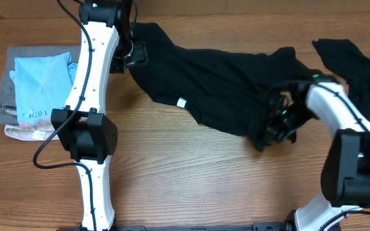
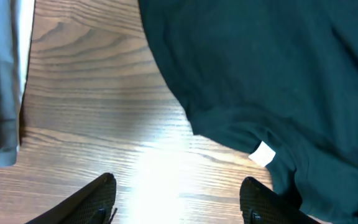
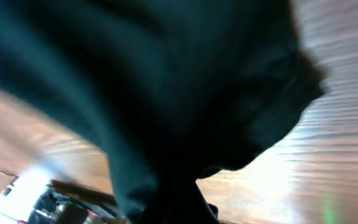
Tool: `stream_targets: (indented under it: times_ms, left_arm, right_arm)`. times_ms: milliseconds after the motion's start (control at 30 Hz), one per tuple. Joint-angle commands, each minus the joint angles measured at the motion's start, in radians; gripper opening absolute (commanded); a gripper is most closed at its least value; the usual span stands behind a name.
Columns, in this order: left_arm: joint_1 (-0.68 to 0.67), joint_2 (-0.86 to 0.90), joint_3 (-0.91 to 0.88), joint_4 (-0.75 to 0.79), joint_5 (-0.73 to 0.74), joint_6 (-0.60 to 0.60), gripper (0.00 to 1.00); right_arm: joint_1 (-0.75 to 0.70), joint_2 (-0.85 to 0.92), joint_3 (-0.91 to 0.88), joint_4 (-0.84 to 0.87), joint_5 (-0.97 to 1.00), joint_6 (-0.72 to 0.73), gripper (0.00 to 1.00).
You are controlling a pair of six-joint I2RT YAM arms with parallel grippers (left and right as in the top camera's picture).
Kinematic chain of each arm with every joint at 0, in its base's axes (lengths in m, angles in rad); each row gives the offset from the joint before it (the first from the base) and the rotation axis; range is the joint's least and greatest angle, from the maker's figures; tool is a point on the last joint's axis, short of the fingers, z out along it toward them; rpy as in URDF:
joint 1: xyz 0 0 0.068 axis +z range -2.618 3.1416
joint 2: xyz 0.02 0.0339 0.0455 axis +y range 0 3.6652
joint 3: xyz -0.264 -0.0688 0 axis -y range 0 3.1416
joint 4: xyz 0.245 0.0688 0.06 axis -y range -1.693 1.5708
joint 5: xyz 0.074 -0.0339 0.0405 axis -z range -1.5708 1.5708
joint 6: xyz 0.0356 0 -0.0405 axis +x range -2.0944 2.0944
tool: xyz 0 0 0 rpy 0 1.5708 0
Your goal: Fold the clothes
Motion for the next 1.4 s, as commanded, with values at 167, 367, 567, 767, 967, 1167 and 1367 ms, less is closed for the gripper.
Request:
stream_targets:
  times_ms: [167, 367, 567, 767, 967, 1167, 1367]
  left_arm:
    - [-0.008, 0.008, 0.000, -0.068, 0.029, 0.056, 0.55]
    - [-0.033, 0.007, 0.000, -0.064, 0.122, 0.106, 0.32]
    - [-0.104, 0.007, 0.001, -0.047, 0.225, 0.153, 0.28]
    - [-0.254, 0.007, -0.002, -0.087, 0.221, 0.155, 0.04]
    - [-0.418, 0.007, -0.070, -0.076, 0.157, 0.072, 0.04]
    - [-0.487, 0.007, -0.271, 0.021, 0.127, -0.001, 0.04]
    - [-0.471, 0.007, -0.389, 0.166, 0.087, -0.029, 0.04]
  right_arm:
    - [0.051, -0.002, -0.101, 0.089, 0.091, 0.098, 0.04]
    - [0.020, -0.003, 0.044, 0.071, 0.092, 0.091, 0.18]
    - [-0.037, -0.003, 0.204, 0.080, 0.165, 0.092, 0.51]
    - [-0.130, -0.003, 0.221, 0.094, 0.218, 0.096, 0.75]
    - [-0.224, -0.003, 0.220, 0.086, 0.204, 0.102, 0.85]
    - [-0.237, -0.003, 0.220, 0.087, 0.204, 0.102, 1.00]
    - [-0.236, -0.003, 0.220, 0.087, 0.204, 0.102, 1.00]
